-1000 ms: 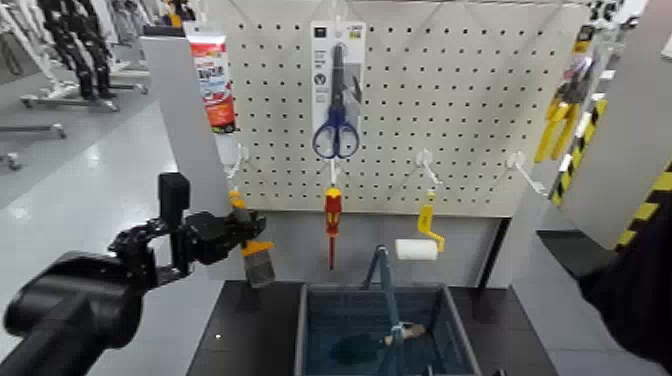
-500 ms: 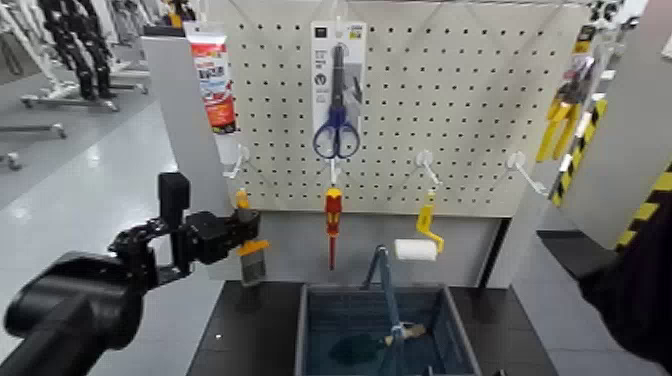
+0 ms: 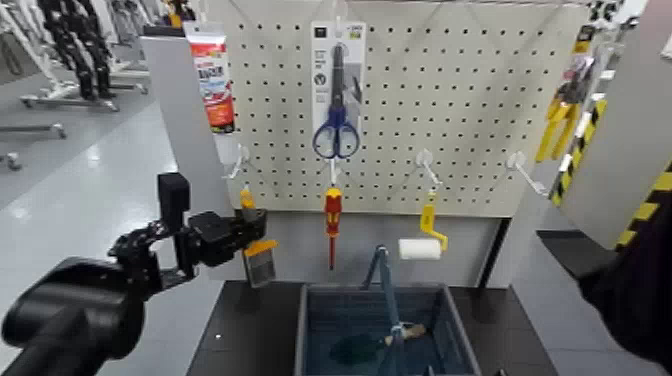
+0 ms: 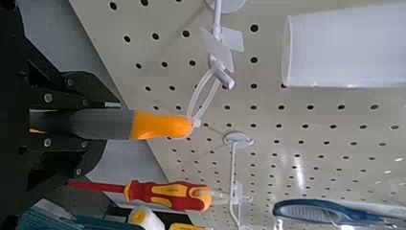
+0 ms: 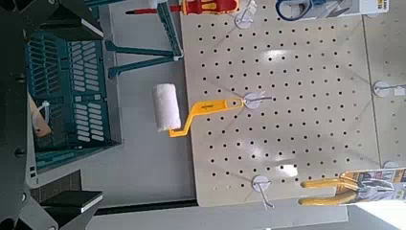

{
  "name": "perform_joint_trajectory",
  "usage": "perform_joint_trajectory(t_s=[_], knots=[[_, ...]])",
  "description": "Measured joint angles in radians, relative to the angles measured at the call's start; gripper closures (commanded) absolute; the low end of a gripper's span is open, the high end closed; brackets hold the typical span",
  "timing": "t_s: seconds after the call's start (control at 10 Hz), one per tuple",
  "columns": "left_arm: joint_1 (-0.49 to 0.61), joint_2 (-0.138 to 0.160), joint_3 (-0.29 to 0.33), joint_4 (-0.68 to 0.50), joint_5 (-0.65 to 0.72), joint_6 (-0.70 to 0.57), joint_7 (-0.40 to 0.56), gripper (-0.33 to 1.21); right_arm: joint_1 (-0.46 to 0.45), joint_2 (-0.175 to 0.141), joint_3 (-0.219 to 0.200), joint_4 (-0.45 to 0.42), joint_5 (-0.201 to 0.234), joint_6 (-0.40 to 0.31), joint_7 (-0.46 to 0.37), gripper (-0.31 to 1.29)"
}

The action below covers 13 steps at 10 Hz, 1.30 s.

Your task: Put the yellow paint brush into the crate.

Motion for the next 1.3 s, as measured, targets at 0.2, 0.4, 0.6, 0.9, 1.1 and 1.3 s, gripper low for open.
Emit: perform_joint_trajectory(t_s=[0.2,0.4,0.6,0.9,1.1,1.3], knots=[[0.051,-0.013,0.035,-0.086,0.012,0.031,0.003,1.12,0.001,0.001,0.000,0.000,0.000,0.000,0.000,0.13],[0.105,-0.027,0.073,-0.191,0.014,0.078,0.013,1.12,0.001,0.002,0.000,0.000,-0.001,0.002,0.000,0.13],[0.149,-0.039,0.104,-0.277,0.020,0.111,0.026,1.12,0.002,0.003,-0.002,0.000,-0.002,0.003,0.000,0.13],[0.176,-0.053,0.099,-0.363,0.089,0.150,0.054,1.12,0.003,0.004,-0.002,0.000,-0.002,0.005,0.000,0.13],[0.181,-0.060,0.072,-0.359,0.190,0.144,0.060,1.12,0.004,0.006,-0.002,-0.001,-0.002,0.005,0.000,0.13],[0.184,-0.063,0.048,-0.334,0.263,0.131,0.064,1.12,0.004,0.007,-0.002,-0.001,-0.002,0.004,0.000,0.13]])
